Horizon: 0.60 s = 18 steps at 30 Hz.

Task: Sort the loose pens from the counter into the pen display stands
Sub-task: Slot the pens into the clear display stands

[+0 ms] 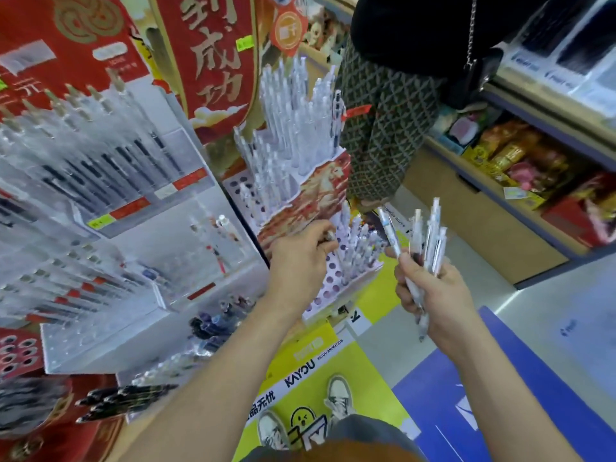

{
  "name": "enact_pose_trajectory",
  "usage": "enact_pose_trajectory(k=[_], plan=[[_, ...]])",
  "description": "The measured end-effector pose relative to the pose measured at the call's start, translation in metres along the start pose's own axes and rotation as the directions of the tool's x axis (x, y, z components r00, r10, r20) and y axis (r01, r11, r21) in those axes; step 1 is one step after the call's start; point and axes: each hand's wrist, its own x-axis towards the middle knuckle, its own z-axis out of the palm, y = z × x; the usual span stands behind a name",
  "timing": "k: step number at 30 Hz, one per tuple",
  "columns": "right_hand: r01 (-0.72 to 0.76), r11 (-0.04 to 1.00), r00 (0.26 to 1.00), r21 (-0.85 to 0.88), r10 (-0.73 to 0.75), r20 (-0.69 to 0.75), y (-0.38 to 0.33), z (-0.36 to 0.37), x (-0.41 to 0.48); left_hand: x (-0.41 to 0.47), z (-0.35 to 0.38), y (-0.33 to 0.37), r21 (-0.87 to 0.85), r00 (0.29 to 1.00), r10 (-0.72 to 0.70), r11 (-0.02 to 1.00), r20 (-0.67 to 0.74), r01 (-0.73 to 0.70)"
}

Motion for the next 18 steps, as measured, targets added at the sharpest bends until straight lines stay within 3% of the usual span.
enact_pose_trajectory(k=[2,6,9,15,18], plan=[[0.000,1.000,1.000,-0.004,0.000,0.015,0.001,-0.004,0.000,0.000,0.004,-0.006,0.019,1.000,-0.012,1.000,0.024,0.012],[-0.008,0.999,0.999,-0.032,0.010,0.053,0.001,-0.010,0.003,0.001,0.003,-0.015,0.099,0.991,0.130,0.987,-0.027,-0.126],[-0.020,0.999,0.996,-0.025,0.022,0.084,0.001,-0.011,0.006,0.003,0.006,-0.016,0.095,0.993,0.117,0.989,-0.007,-0.115],[-0.041,0.999,0.996,0.012,0.040,0.080,0.001,-0.012,0.010,0.000,0.021,-0.017,0.204,0.959,0.091,0.968,0.268,-0.148],[-0.104,0.990,0.993,0.095,0.098,0.069,0.002,-0.016,0.013,-0.002,0.023,-0.021,0.231,0.952,0.069,0.963,0.297,-0.142]])
